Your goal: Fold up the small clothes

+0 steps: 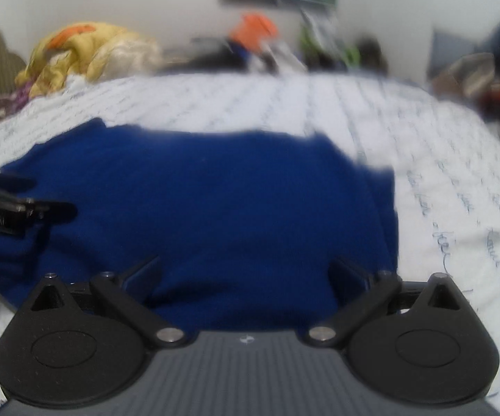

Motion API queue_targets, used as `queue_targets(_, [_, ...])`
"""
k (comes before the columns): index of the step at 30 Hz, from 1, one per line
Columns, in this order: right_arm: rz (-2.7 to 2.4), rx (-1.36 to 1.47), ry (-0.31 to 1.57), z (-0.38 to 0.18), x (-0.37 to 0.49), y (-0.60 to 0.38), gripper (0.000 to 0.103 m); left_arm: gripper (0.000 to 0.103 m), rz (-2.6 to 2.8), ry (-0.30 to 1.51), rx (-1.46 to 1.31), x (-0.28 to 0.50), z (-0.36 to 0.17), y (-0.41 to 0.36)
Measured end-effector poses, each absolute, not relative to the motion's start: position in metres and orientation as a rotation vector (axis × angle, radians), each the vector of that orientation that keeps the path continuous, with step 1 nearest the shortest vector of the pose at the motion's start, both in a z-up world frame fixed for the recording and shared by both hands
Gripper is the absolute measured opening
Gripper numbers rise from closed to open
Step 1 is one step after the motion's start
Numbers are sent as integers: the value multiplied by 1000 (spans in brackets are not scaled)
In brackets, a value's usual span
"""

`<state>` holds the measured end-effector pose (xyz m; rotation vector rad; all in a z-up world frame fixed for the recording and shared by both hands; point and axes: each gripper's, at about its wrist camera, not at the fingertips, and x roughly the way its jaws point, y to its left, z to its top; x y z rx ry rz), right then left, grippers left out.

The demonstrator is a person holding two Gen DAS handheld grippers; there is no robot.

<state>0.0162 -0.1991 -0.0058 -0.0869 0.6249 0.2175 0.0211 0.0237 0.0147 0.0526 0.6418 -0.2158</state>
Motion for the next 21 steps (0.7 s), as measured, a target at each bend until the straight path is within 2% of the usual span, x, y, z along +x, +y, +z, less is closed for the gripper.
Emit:
queue_targets(8, [215, -77, 624, -6, 17, -197, 103, 103, -207, 664, 63, -35, 11, 37])
queue_targets(21, [212, -75, 623, -7, 17, -197, 103, 103, -184, 661, 67, -35, 10, 37])
